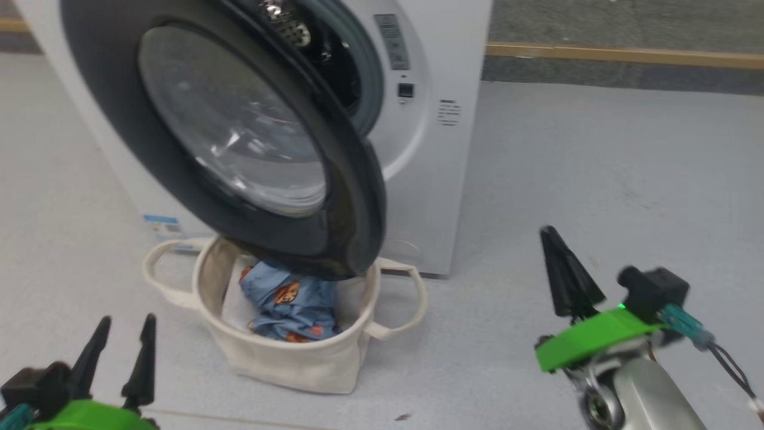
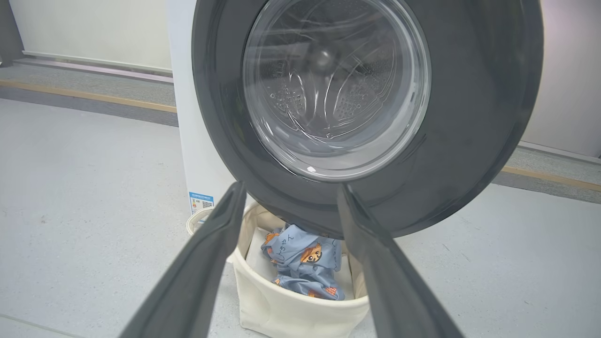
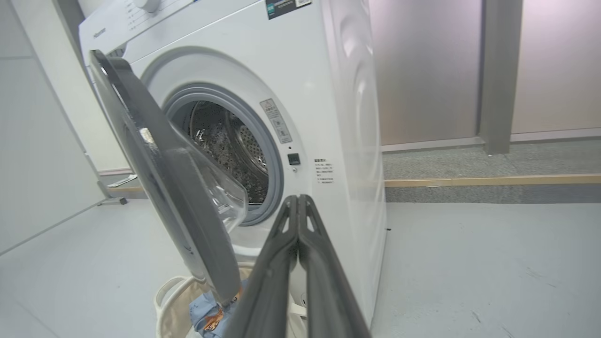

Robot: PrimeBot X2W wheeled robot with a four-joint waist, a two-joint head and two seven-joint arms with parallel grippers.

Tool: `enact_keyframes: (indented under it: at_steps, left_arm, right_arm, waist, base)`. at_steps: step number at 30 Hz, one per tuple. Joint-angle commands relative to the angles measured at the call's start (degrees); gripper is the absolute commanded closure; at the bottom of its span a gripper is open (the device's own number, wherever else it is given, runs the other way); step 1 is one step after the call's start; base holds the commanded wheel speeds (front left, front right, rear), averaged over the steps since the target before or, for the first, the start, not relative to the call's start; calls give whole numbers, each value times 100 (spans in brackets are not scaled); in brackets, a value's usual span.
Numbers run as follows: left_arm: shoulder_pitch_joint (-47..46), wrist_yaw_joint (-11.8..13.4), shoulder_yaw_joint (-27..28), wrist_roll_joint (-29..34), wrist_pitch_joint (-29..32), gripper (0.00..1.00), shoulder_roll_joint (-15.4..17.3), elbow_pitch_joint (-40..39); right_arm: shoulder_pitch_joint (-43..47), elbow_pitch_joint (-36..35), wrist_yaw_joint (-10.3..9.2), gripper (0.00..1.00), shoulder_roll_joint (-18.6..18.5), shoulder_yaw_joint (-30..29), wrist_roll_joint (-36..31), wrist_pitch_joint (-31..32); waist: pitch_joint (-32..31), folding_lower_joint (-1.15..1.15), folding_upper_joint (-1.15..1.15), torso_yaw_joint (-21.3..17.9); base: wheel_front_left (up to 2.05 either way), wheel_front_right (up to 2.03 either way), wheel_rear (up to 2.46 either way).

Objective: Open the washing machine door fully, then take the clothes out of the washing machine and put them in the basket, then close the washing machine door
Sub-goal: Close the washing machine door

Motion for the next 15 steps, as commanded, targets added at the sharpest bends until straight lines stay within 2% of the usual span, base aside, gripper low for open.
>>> enact_keyframes:
  at_steps: [1, 8, 15]
  left_arm:
    - [-402, -19, 169, 96, -70, 0, 126, -87]
    - [-782, -24, -71, 353, -70, 0, -37, 165]
    - [-1262, -30, -693, 525, 4, 0, -404, 380]
  right_arm:
    - [-384, -254, 43, 100, -35, 275, 42, 79]
    - [-1069, -283, 43, 100, -91, 1019, 268, 394]
    - [-1353, 106, 43, 100, -58, 1409, 323, 406]
  waist:
    - [1, 0, 0, 210]
    - [-39, 0, 0, 738]
    - [-172, 0, 0, 1495]
  base:
    - [0, 0, 0]
    - [0, 0, 0]
    - [0, 0, 0]
